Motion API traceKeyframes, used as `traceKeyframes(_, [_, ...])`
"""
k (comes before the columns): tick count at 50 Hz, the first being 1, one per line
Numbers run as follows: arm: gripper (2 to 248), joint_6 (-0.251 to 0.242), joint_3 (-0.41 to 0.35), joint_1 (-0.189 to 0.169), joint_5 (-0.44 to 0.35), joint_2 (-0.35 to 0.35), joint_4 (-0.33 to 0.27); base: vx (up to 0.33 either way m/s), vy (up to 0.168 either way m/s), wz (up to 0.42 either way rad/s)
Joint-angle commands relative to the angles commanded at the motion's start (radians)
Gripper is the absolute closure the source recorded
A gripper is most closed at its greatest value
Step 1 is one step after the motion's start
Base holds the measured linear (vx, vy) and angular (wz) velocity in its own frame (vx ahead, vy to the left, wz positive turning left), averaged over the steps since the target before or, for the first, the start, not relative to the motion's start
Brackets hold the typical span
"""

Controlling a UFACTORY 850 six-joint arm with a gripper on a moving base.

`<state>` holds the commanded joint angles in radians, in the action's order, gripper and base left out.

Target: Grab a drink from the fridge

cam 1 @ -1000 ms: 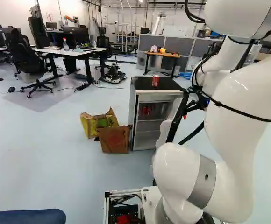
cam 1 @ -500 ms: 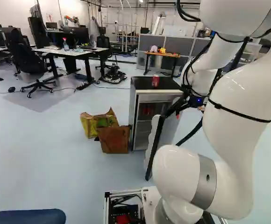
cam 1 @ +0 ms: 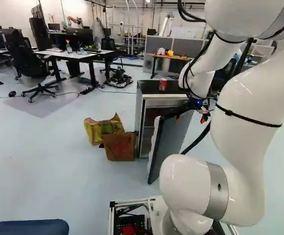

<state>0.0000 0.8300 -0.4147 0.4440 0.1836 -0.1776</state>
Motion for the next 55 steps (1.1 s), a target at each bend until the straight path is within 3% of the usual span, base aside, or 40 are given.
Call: traceKeyframes(55, [3, 0.000, 0.123, 0.199, 0.000, 0.099, 0.000, 0.000, 0.000, 0.000])
